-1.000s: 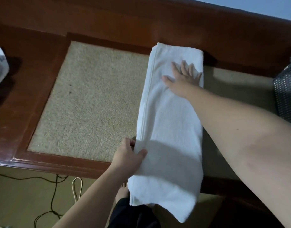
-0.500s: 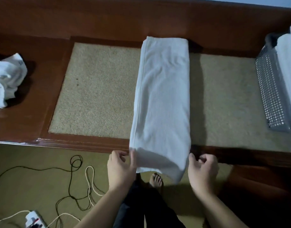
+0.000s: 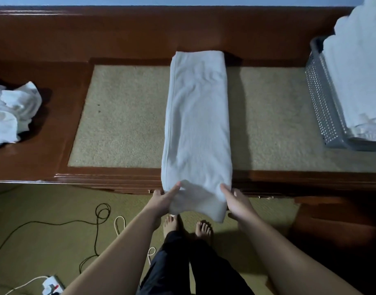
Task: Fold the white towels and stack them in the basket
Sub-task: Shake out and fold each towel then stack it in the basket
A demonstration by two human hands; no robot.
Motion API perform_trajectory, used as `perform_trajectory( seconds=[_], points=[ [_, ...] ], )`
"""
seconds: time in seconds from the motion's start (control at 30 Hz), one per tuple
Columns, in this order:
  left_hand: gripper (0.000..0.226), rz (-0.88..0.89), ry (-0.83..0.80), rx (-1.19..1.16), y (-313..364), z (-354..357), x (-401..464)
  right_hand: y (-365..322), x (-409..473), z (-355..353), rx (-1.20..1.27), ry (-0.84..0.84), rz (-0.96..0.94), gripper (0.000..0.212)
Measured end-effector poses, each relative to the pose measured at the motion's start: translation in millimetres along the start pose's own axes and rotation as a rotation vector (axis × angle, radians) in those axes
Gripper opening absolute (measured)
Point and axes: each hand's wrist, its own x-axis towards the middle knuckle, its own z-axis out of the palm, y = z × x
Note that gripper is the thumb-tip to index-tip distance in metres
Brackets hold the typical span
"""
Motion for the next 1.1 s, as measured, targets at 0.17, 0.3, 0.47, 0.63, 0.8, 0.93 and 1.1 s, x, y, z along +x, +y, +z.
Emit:
perform_trajectory(
  seconds=[0.17, 0.3, 0.47, 0.63, 0.8, 0.93, 1.1],
  points=[
    [0.060, 0.104, -0.106, -0.018, -15, -2, -14, 15, -17, -6, 0.063, 0.005, -0.059, 0.025],
    [0.068, 0.130, -0.145, -0.101, -28, -9, -27, 27, -15, -13, 0.173, -0.041, -0.031, 0.077],
    [0.048, 0.141, -0.148, -0.172, -34, -20, -51, 18, -33, -18, 0.253, -0.048, 0.018, 0.031],
    [0.040, 0.248, 0.012, -0.040, -24, -23, -83, 9, -61, -31, -0.003, 0.062, -0.165, 0.045],
    [0.047, 0.469, 0.120, 0.199, -5, -22, -125, -15, -95, -39, -0.202, 0.087, -0.588, 0.053],
    [0.025, 0.646, 0.146, 0.443, 24, -23, -147, -30, -100, -50, -0.403, 0.163, -0.904, 0.036],
    [0.026, 0.771, 0.087, 0.713, 66, -34, -156, -69, -98, -69, -0.496, 0.101, -1.062, 0.019]
  ],
)
